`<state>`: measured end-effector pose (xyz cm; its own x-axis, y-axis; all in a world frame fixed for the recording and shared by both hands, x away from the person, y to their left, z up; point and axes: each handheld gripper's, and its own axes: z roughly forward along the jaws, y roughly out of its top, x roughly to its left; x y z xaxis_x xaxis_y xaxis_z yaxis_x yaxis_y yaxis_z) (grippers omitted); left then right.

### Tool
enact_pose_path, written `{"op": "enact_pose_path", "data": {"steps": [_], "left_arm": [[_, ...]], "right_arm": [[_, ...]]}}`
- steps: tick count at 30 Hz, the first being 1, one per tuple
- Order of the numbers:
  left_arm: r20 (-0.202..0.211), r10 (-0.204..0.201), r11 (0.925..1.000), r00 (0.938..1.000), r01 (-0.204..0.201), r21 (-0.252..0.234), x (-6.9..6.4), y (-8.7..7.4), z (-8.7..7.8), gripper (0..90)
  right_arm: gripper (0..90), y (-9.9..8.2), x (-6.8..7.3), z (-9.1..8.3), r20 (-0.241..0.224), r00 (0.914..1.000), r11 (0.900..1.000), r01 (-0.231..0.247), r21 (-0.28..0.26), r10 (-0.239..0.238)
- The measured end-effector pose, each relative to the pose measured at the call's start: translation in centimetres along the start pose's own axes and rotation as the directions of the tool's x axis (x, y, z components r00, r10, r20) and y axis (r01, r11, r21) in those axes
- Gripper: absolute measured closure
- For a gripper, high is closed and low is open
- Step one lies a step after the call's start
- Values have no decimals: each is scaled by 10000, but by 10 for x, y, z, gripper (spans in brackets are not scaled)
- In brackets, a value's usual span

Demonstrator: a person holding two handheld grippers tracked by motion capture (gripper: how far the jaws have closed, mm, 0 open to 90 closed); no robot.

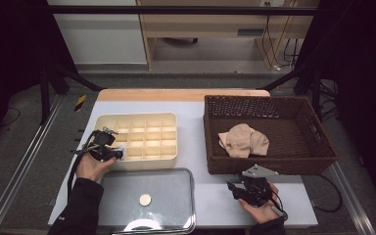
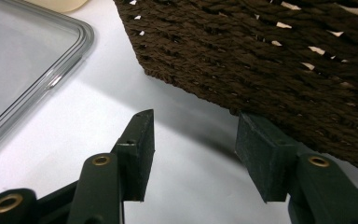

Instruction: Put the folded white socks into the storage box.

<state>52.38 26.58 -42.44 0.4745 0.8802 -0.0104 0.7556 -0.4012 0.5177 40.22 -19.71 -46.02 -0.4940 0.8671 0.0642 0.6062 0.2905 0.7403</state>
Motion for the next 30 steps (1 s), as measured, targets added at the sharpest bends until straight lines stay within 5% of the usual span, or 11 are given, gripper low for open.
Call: {"op": "enact_pose_path", "data": {"steps": [9,16,18,19,23,30], "left_arm": [[317,-4,9983,9995,-14,581,4,3,5,742],[-381,146,9997,9992,-154,-211,-4,-1,-8,671],[-680,181,9973,9975,-229,-701,-4,-2,-19,524],[-420,36,9949,9991,-78,-1010,-3,-4,-26,472],[-153,160,9893,9998,-181,-1446,-4,-14,-45,626],[-519,96,9850,9986,-184,-1716,-6,-26,-27,745]], "right_arm": [[472,1,3,0,-70,10000,10000,55,17,-55],[461,1,2,0,-82,10000,10000,-37,-25,37],[461,1,1,0,-45,10000,10000,18,-46,-18],[461,1,1,-1,-48,10000,10000,42,-60,-42],[463,0,1,-1,-57,10000,10000,-4,-43,4],[470,0,1,-1,-39,10000,10000,33,-44,-33]]}}
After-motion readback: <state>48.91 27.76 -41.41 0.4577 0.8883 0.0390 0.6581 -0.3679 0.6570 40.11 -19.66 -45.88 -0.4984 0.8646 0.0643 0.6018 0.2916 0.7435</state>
